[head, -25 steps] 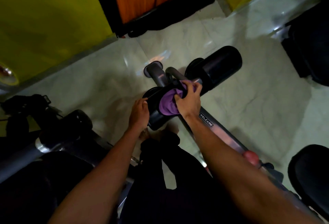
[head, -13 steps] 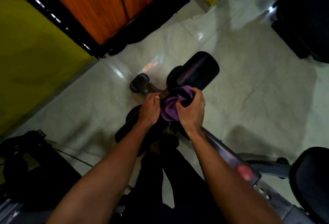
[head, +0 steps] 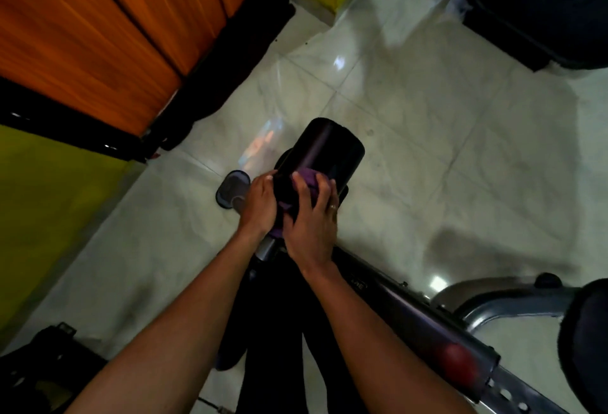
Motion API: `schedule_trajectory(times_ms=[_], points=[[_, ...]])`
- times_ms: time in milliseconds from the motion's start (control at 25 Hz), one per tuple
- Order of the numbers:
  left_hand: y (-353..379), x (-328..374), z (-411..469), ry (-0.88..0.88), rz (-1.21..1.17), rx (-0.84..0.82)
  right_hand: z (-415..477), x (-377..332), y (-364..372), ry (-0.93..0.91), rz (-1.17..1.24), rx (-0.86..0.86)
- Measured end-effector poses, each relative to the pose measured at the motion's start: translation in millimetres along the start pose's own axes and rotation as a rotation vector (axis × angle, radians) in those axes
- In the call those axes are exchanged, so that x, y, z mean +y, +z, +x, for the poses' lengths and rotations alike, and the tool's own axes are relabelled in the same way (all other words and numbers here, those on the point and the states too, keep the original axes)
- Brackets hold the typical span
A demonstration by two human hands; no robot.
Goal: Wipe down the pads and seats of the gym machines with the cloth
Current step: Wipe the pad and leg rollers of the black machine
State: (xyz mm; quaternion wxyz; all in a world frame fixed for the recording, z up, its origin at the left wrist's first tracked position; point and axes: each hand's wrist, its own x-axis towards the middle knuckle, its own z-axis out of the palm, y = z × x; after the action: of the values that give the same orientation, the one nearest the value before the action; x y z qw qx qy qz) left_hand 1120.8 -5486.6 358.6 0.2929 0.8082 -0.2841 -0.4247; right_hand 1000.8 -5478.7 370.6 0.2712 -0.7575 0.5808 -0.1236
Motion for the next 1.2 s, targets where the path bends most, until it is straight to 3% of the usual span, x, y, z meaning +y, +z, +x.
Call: schedule_trajectory(times_ms=[120, 280, 480, 680, 880, 1040, 1120, 1200], points=[[1.7, -2.2, 13.9, -0.032, -0.029, -0.041, 60.7, -3.9, -11.2, -0.002, -0.082, 0.049], [-1.1, 6.0, 17.8, -0.064, -0.017, -0.071, 111.1, 9.9, -22.5, 0.172, -0.075, 0.256], [-1.7, 10.6, 35.4, -0.129, -0.159, -0.136, 46.0, 14.6, -20.5, 0.396, 0.213, 0.291], [10.0, 14.7, 27.2, -0.067, -0.176, -0.107, -8.8, -12.7, 8.2, 0.172, 0.108, 0.150], [21.4, 2.3, 26.5, 0.012, -0.226, -0.077, 73.9, 11.0, -13.8, 0.079, 0.000, 0.226], [12.3, -3.9, 38.7, -0.040, -0.210, -0.138, 106.9, 29.0, -28.3, 0.453, 0.387, 0.407], [11.9, -10.3, 46.2, -0.042, -0.234, -0.178, 77.3, 28.5, -16.1, 0.481, 0.510, 0.477], [15.4, -13.9, 46.3, -0.035, -0.256, -0.185, 29.0, 17.0, 2.8, 0.471, 0.541, 0.438]])
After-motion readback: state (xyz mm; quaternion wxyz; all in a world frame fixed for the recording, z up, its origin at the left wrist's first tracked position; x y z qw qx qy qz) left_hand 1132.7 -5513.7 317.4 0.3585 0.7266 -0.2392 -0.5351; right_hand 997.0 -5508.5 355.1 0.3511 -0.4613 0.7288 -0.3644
